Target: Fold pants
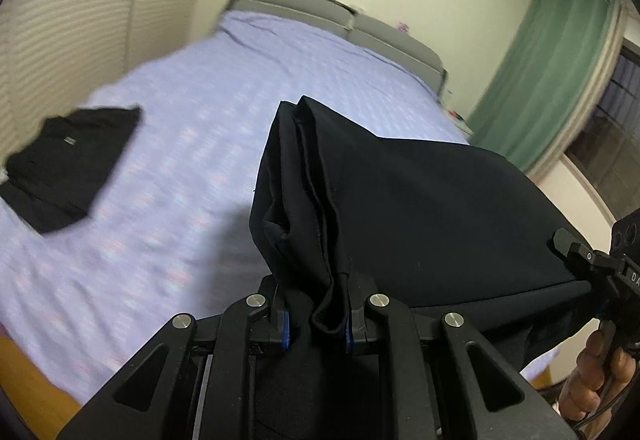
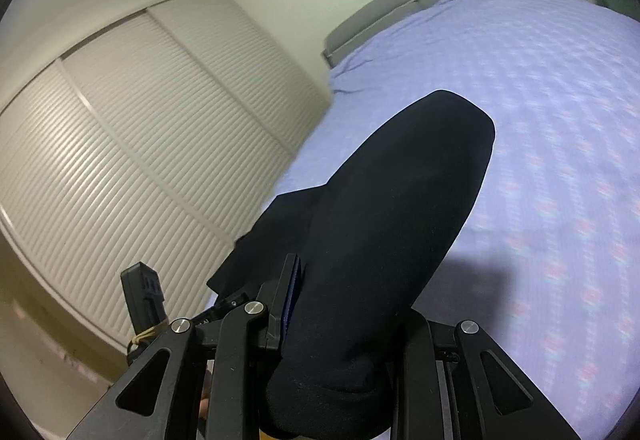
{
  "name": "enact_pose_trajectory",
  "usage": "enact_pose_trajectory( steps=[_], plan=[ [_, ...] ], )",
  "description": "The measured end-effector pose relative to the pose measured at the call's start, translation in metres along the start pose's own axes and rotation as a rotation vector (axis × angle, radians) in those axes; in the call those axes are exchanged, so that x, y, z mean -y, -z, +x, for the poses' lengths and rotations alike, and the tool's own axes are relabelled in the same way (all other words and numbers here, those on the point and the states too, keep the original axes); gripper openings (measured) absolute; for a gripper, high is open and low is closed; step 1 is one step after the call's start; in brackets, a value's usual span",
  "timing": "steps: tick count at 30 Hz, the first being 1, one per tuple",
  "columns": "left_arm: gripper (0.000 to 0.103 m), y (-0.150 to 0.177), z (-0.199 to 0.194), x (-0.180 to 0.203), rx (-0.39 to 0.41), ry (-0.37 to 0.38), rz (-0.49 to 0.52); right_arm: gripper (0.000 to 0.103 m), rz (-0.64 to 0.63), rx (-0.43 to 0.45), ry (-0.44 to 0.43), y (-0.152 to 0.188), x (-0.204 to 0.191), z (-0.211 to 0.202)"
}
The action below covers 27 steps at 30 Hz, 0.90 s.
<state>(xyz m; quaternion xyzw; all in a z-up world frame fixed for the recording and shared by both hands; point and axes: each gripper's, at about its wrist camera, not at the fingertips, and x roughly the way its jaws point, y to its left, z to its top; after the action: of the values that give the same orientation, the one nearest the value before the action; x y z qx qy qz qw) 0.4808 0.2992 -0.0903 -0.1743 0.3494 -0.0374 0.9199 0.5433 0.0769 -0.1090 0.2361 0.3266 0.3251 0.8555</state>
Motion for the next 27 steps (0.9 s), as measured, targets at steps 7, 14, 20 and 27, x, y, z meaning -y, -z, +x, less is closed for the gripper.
enact_pose_trajectory(
  steps=[7, 14, 20, 27],
  plan=[
    [0.018, -0.077, -0.039, -0.12, 0.081, -0.116, -0.047, 0.026, -0.087, -0.057, -0.111, -0.038, -0.09, 0.131],
    [0.018, -0.16, -0.061, -0.239, 0.142, -0.226, -0.007, 0.026, -0.144, -0.065, -0.222, -0.061, -0.169, 0.269],
    [0.018, -0.195, -0.043, -0.34, 0.15, -0.288, 0.038, 0.026, -0.135, -0.073, -0.298, -0.042, -0.203, 0.385],
    [0.018, -0.151, 0.036, -0.435, 0.038, -0.286, 0.009, 0.026, -0.059, -0.188, -0.242, 0.02, -0.178, 0.498]
  ],
)
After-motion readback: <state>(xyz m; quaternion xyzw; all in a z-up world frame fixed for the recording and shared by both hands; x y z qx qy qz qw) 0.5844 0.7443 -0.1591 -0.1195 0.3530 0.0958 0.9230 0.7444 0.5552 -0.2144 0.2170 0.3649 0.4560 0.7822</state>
